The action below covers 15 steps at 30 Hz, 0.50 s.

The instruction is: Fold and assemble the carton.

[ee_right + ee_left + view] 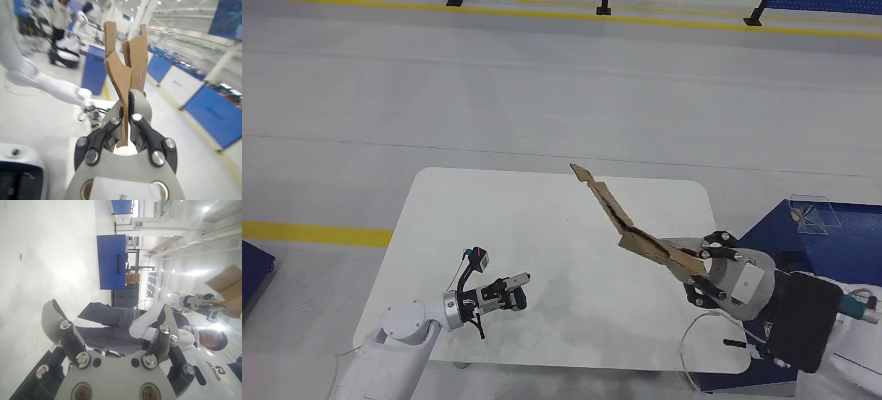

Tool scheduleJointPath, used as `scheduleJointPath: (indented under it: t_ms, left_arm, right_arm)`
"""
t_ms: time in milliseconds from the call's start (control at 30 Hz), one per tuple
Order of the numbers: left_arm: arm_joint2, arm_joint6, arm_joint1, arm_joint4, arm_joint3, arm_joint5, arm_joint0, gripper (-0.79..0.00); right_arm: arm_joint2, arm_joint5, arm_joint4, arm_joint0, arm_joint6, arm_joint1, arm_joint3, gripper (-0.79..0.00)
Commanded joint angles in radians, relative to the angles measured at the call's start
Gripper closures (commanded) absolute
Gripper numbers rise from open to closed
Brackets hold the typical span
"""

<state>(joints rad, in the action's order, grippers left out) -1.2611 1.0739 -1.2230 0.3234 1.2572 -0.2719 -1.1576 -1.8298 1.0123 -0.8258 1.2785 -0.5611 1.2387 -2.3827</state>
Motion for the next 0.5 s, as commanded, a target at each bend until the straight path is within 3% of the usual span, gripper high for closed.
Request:
scheduleJointPath:
  t_ms: [0,133,200,333,467]
  left_arm:
    - [0.000,0.000,0.000,0.000,0.000,0.000,0.000,-0.785]
    - [0.000,0.000,0.000,0.000,0.000,0.000,0.000,-0.785]
    - [0.000,0.000,0.000,0.000,0.000,0.000,0.000,-0.785]
    - [0.000,0.000,0.000,0.000,0.000,0.000,0.000,-0.785]
    - [0.000,0.000,0.000,0.000,0.000,0.000,0.000,-0.785]
  right_arm:
    - [0.021,0.000,-0.339,-0.057,0.160,-0.016,0.033,0.000]
    - [0.052,-0.003,-0.857,-0.111,0.542,-0.052,0.033,0.000]
    - [0.077,-0.079,-1.112,-0.109,0.760,-0.069,0.033,0.000]
    - [0.144,-0.451,-1.624,0.027,1.141,-0.104,0.033,0.000]
    - [0.195,-0.849,-1.938,0.205,1.246,-0.115,0.033,0.000]
